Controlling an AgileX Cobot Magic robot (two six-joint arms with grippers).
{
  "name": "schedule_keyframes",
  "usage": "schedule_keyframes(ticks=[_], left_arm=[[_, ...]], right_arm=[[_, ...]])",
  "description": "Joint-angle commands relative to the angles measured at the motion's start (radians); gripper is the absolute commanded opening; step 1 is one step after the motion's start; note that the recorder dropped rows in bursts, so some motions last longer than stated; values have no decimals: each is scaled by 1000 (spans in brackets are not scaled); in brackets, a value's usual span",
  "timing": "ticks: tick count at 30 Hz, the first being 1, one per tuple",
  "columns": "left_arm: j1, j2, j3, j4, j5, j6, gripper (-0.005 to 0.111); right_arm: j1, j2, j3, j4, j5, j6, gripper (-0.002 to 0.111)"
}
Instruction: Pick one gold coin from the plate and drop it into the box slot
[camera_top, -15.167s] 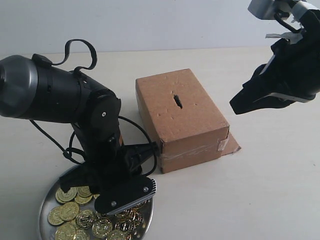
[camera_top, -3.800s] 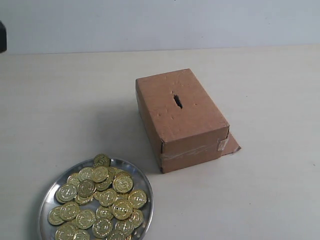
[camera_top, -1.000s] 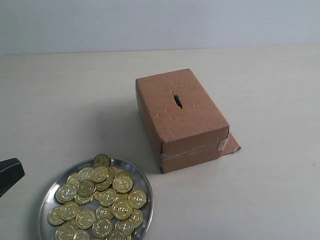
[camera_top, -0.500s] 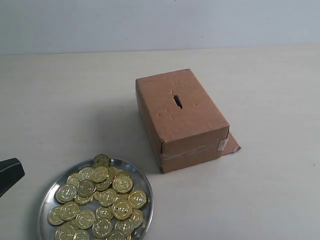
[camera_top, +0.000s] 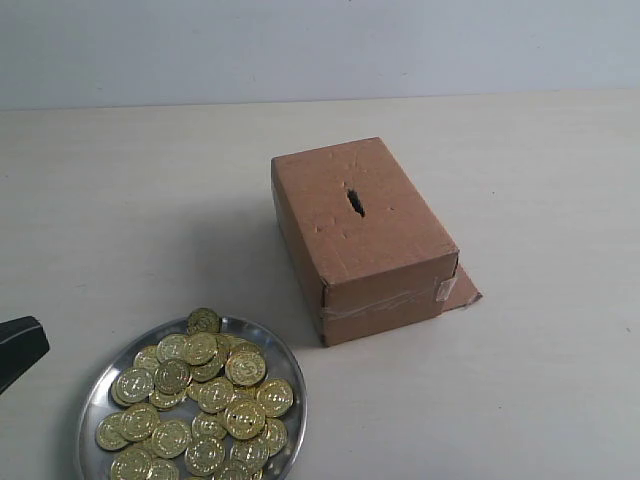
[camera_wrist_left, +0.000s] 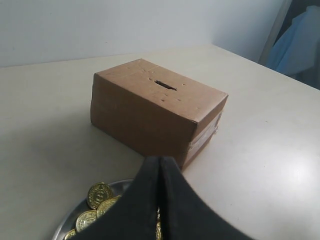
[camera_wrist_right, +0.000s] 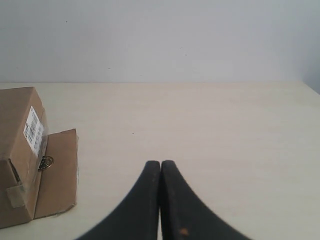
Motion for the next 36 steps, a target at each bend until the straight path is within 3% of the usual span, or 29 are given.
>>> schedule_keyframes(ticks=[1, 19, 21, 30, 36], left_arm=[[-3, -8, 4, 1, -4, 1, 0], [4, -10, 4, 1, -4, 1, 0], [58, -27, 4, 21, 9, 3, 0], [454, -160, 4, 25, 164, 1, 0], [589, -291, 4, 101, 274, 1, 0]], right_arm=[[-6, -7, 5, 4, -5, -6, 0], [-6, -7, 5, 4, -5, -6, 0], [-6, -7, 5, 4, -5, -6, 0], [-6, -7, 5, 4, -5, -6, 0], [-6, -7, 5, 4, -5, -6, 0]])
